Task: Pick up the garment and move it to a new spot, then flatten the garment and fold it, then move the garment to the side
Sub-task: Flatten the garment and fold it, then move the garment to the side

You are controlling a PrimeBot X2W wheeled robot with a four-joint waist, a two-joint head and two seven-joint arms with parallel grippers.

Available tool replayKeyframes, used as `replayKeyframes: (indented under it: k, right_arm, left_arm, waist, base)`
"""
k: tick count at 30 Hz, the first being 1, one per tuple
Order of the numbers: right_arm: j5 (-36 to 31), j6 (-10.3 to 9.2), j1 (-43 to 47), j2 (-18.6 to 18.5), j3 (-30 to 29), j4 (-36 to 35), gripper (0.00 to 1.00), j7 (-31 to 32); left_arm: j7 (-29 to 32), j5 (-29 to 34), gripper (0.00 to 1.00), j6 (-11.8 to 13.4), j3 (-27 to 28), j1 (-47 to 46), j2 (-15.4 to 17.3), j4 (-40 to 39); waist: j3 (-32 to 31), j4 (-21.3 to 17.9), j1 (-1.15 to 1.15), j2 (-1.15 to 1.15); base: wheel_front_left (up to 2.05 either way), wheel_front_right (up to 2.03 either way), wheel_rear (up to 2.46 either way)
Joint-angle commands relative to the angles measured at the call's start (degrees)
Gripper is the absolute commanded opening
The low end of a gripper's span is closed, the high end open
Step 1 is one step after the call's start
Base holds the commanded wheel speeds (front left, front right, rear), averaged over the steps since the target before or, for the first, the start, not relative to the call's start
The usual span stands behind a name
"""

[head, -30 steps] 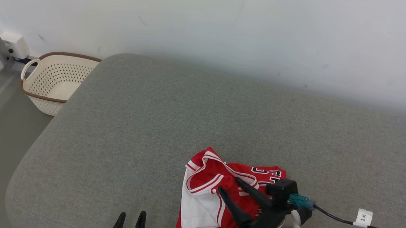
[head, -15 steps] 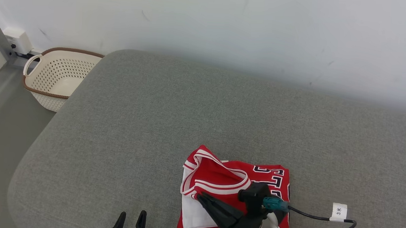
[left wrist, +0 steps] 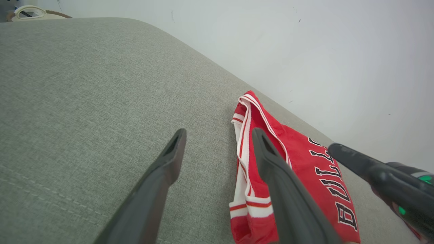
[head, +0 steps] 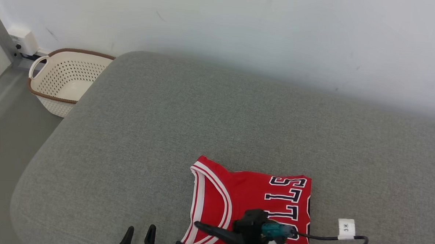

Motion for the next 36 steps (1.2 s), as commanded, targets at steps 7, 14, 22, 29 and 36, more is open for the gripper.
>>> replayKeyframes:
  k: [7,14,22,29,36]
  right_arm:
    - [2.12,-0.02,-3.1,-3.74,-5.16,10.71,1.0,-9.76]
    - [2.44,-0.02,-0.14,-2.8,-15.09,23.86,1.0,-11.61]
    - [-0.92,-0.02,3.84,-0.91,-23.82,29.5,1.0,-11.64]
    - [-0.33,-0.02,5.95,1.35,-25.27,31.73,1.0,-11.66]
    - [3.52,-0.02,5.96,2.88,-20.91,33.91,0.96,-11.02]
  left_arm:
    - [-0.02,0.32,1.0,-0.01,0.84,0.87,0.04,0.14]
    - [-0.03,1.32,1.0,-0.01,0.74,0.0,0.04,-0.61]
    - [-0.02,2.44,1.0,-0.01,0.73,-0.78,0.04,-0.99]
    - [-0.03,2.79,1.0,-0.01,0.48,-1.0,0.05,-0.88]
    - [-0.03,3.03,1.0,-0.01,0.34,-0.69,0.04,-0.81]
  waist:
    - [-0.42,-2.08,0.0,0.0]
    - [-0.13,-3.1,0.0,0.0]
    - [0.89,-2.96,0.0,0.0]
    - [1.48,-2.05,0.0,0.0]
    - [1.34,-1.53,0.0,0.0]
  base:
    - [0.0,0.0,0.0]
    - [0.0,0.0,0.0]
    - [0.0,0.0,0.0]
    - [0.0,0.0,0.0]
    - [0.0,0.0,0.0]
